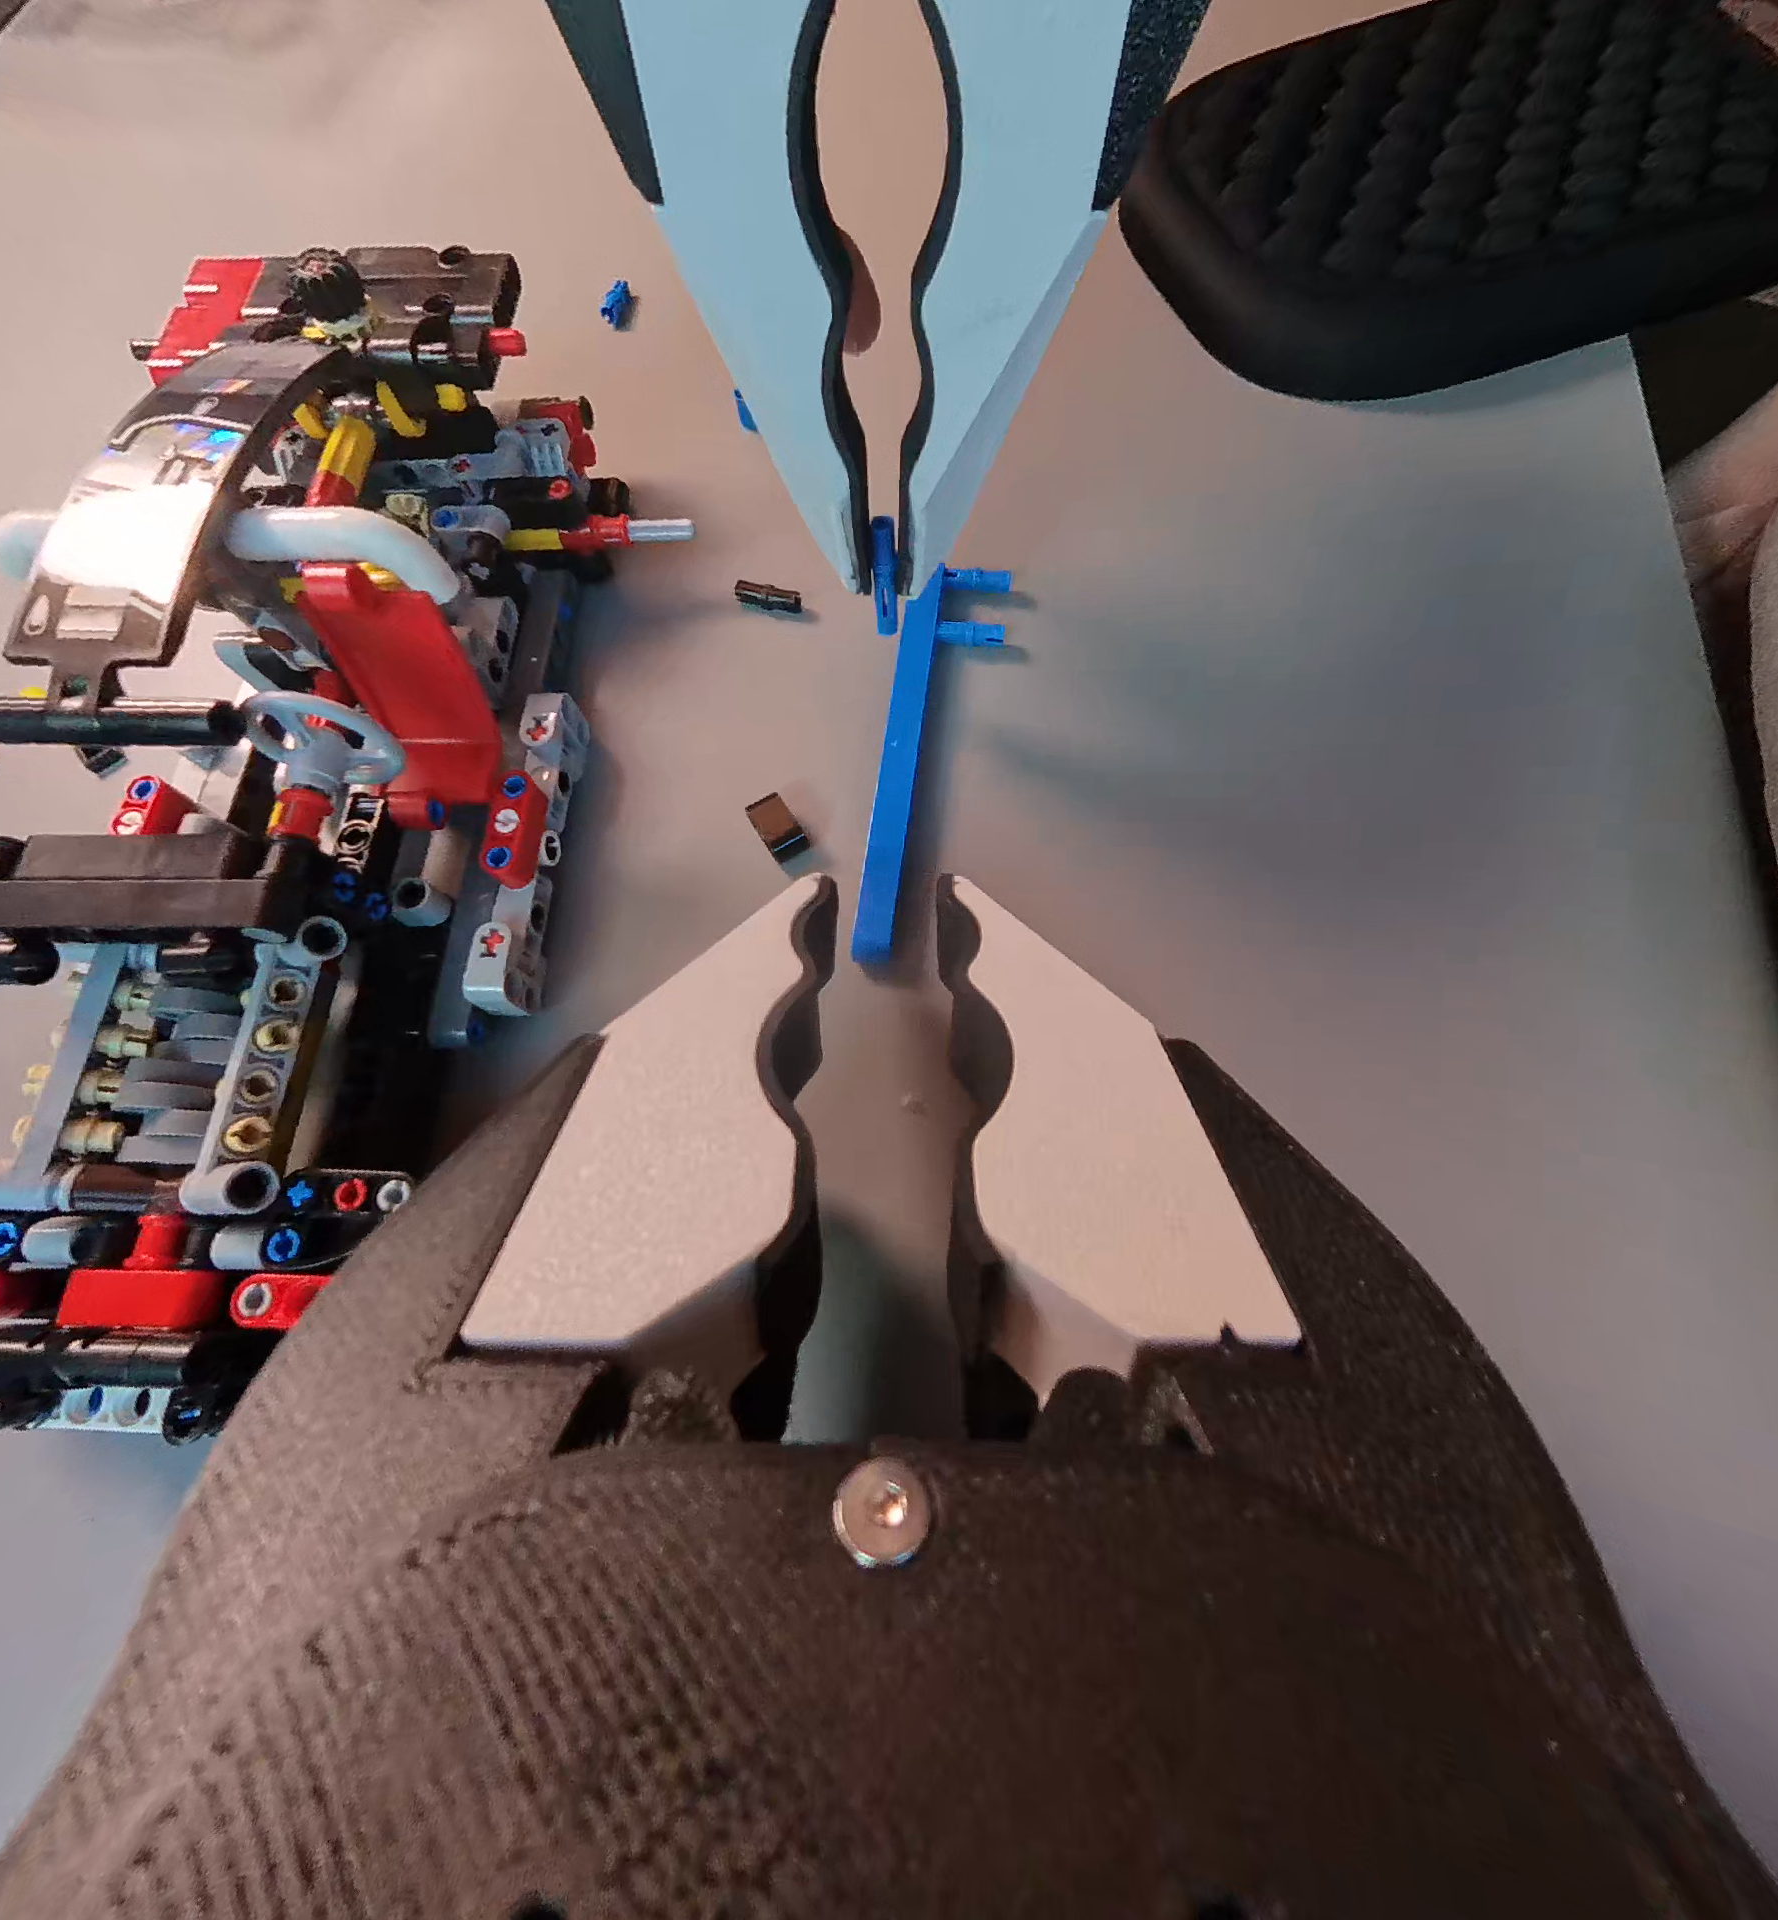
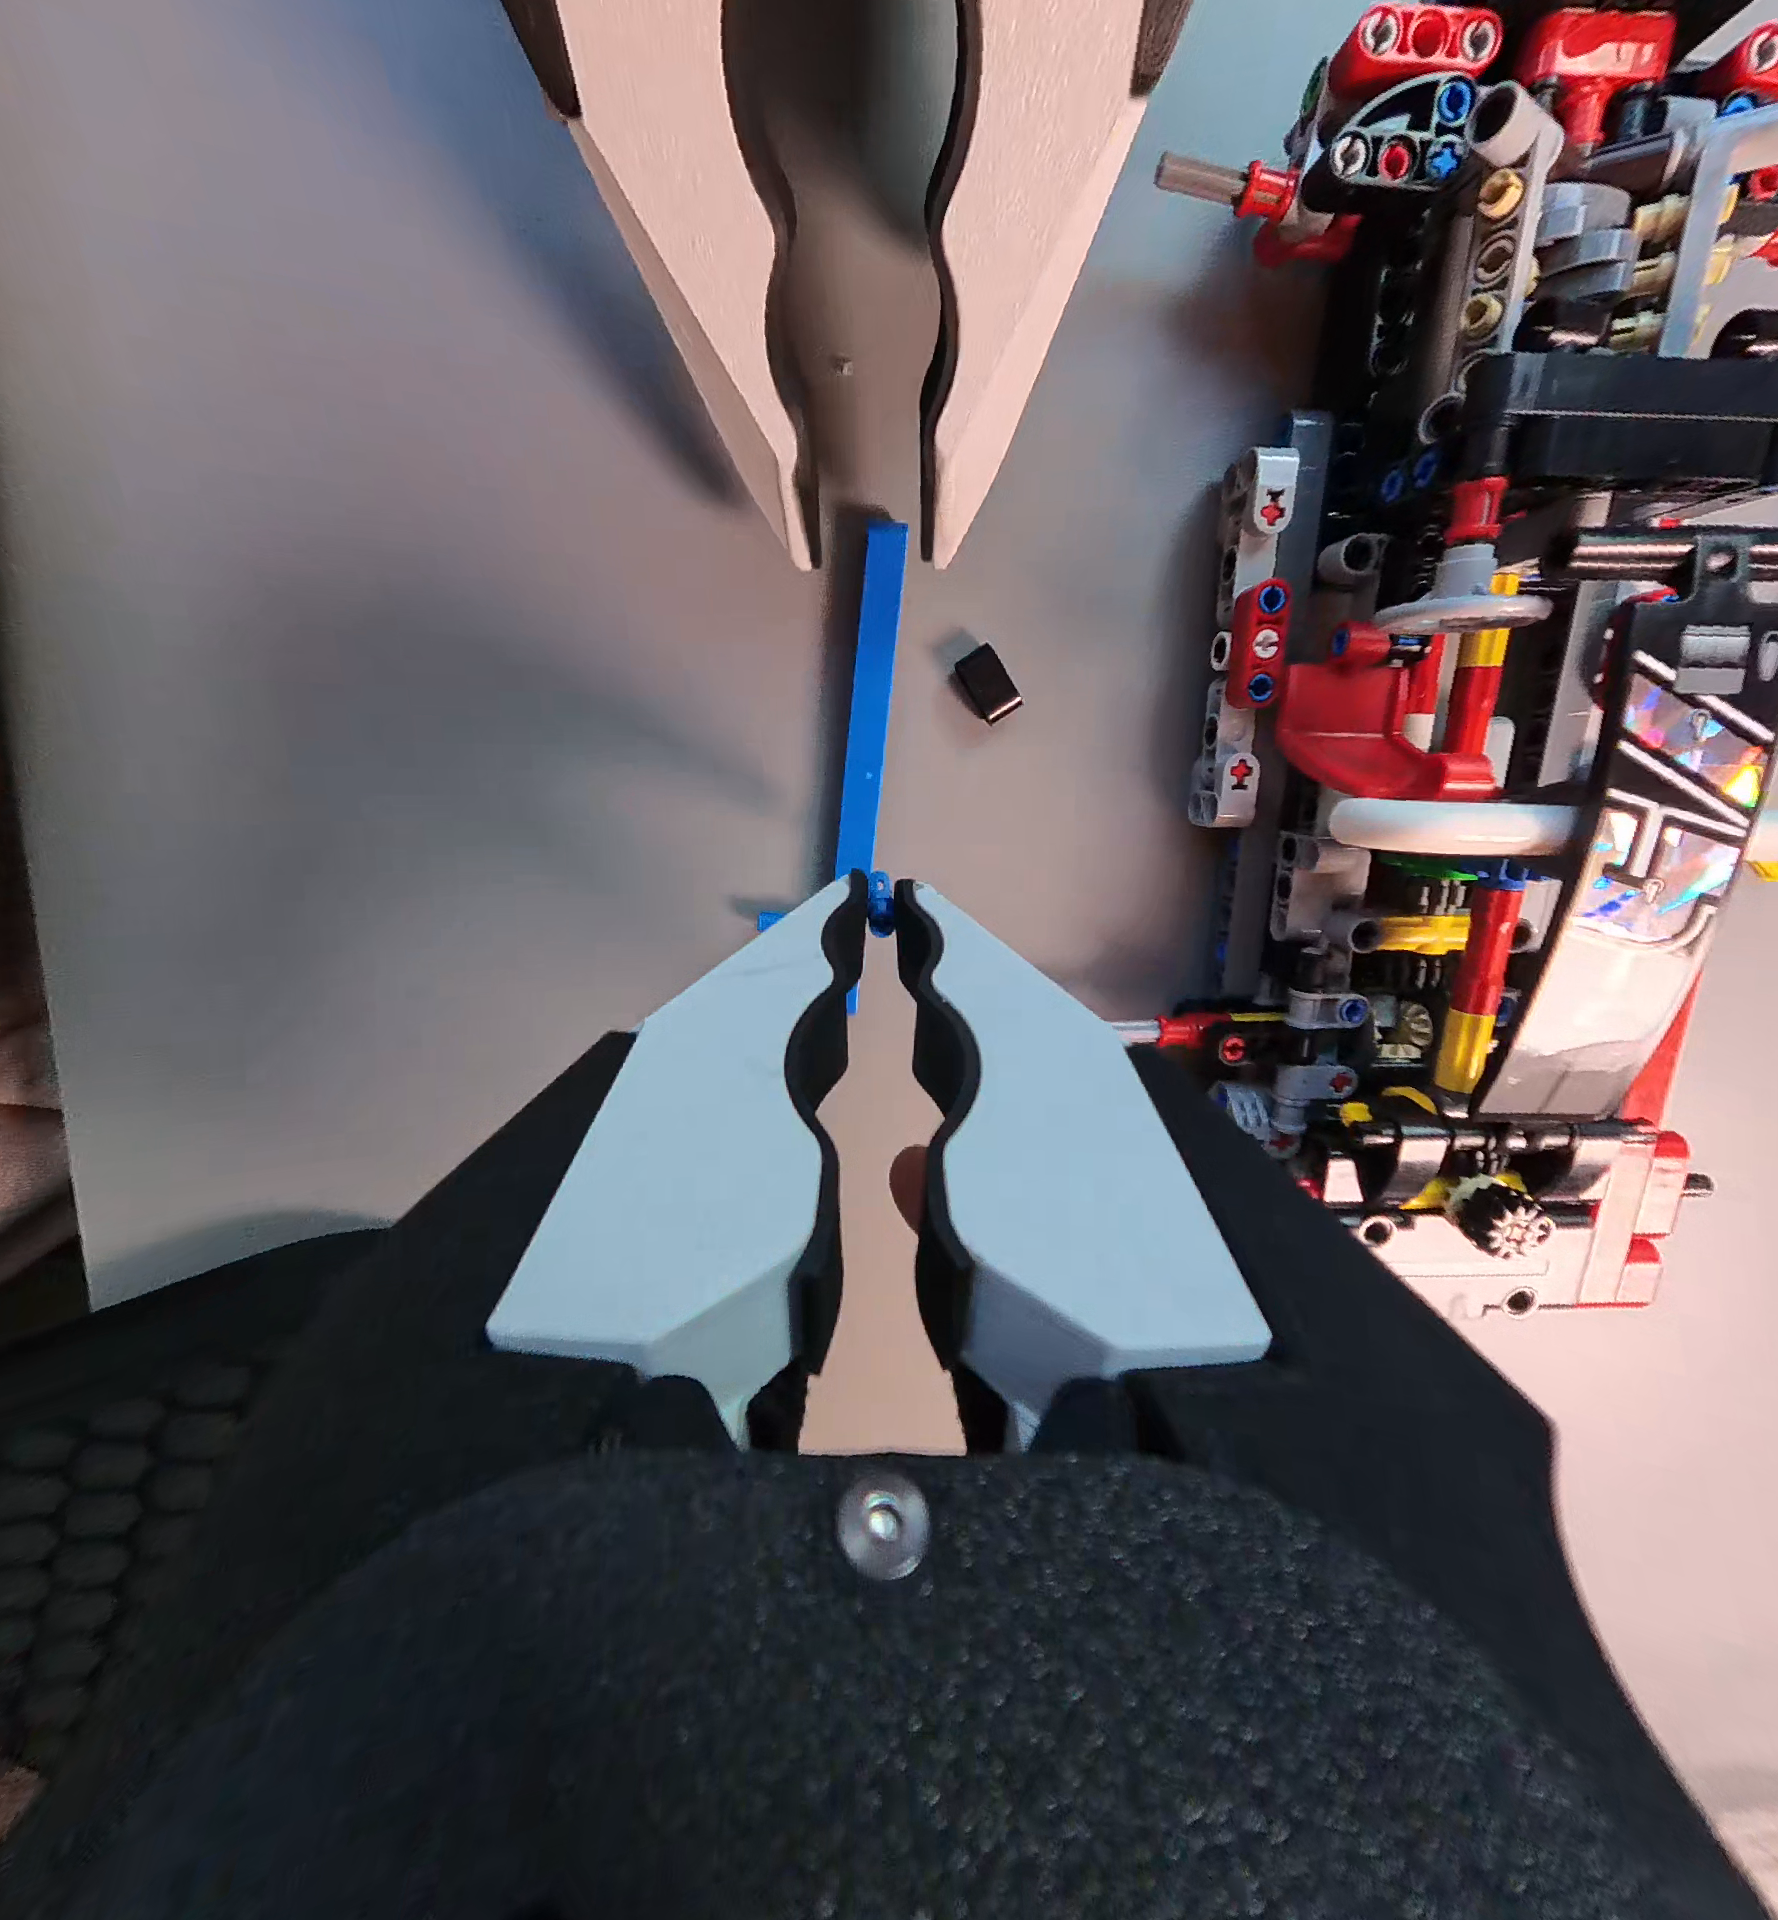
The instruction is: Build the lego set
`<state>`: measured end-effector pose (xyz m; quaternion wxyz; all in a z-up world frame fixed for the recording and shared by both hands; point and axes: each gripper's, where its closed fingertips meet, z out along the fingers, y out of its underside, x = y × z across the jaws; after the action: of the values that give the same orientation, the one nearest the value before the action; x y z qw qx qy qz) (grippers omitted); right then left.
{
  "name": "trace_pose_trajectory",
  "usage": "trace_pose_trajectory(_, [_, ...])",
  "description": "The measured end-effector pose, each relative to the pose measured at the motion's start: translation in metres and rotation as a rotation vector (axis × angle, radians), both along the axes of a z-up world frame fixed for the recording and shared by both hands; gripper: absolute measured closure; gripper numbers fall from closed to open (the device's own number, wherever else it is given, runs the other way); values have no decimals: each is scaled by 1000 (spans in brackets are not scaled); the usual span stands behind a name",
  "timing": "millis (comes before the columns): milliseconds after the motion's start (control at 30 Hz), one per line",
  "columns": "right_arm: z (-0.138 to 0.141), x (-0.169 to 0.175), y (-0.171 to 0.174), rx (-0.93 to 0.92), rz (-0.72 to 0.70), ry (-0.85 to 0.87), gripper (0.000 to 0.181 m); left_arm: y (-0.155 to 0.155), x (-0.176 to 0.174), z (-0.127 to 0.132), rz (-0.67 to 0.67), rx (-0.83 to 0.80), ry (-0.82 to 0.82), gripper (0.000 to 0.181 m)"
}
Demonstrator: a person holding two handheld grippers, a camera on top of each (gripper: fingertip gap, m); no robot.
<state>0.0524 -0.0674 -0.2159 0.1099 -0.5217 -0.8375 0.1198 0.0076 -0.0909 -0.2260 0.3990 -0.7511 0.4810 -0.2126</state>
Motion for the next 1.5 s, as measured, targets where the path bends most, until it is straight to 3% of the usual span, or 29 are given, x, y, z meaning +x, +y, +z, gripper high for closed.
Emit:
trace_pose_trajectory(133, [0, 4, 0, 7, -1, -5, 178, 2, 1, -9, -5, 30, 67, 163])
trace_pose_trajectory(300, [-1, 7, 2, 10, -19, 27, 178, 5, 6, -14, 8, -4, 107, 175])
trace_pose_trajectory(533, [6, 10, -4, -26, -4, 120, 178, -14, 12, -6, 19, -411, -94, 176])
trace_pose_trajectory(667, [1, 9, -10, -57, 4, 138, 179, -19, 11, -5, 14, -525, -146, 176])
trace_pose_trajectory(933, [-11, 4, -2, -48, -3, 120, 178, -20, 13, -4, 24, -620, -186, 176])
trace_pose_trajectory(1100, [-15, 27, 22, -18, -82, 111, 178, -21, 12, -1, 23, -658, -243, 176])
trace_pose_trajectory(1500, [-25, 58, 36, 12, -215, 258, 178, -20, 12, 1, 21, -681, -282, 176])
